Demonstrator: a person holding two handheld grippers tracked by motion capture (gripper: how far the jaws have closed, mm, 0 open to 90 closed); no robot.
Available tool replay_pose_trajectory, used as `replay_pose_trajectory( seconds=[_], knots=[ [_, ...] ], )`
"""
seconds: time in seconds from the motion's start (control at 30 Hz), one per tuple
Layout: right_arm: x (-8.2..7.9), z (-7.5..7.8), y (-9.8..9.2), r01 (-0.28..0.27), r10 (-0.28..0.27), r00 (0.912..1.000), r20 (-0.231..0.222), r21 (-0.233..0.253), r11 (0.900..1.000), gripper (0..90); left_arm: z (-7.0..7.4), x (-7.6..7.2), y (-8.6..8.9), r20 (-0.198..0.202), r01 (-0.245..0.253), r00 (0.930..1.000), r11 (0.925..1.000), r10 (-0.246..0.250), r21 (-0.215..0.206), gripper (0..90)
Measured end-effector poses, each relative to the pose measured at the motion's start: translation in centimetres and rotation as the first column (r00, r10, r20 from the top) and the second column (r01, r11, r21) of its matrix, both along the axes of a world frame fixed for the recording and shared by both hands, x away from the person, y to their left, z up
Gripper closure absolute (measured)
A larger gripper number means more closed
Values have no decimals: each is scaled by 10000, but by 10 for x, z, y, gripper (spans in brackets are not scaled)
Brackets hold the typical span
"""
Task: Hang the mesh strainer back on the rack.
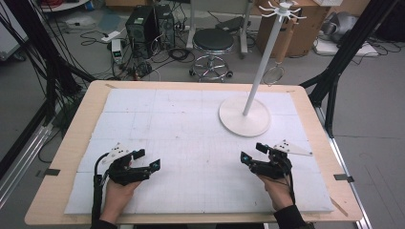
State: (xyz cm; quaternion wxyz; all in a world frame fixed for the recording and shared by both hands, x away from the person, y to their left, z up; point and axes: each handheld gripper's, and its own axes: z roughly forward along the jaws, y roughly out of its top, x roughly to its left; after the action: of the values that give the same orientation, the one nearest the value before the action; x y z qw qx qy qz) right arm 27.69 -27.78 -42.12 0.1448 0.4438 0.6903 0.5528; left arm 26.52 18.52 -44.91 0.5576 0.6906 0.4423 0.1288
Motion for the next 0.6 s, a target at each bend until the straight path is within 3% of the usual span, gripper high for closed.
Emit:
replay_pose_trajectory(
  seconds=[0.6],
  knots=[
    [-3,-14,-6,6,-4,9996,-275,89,10000,151,0,0,0,28,35,10000,10000,-35,-23,164]
  ],
)
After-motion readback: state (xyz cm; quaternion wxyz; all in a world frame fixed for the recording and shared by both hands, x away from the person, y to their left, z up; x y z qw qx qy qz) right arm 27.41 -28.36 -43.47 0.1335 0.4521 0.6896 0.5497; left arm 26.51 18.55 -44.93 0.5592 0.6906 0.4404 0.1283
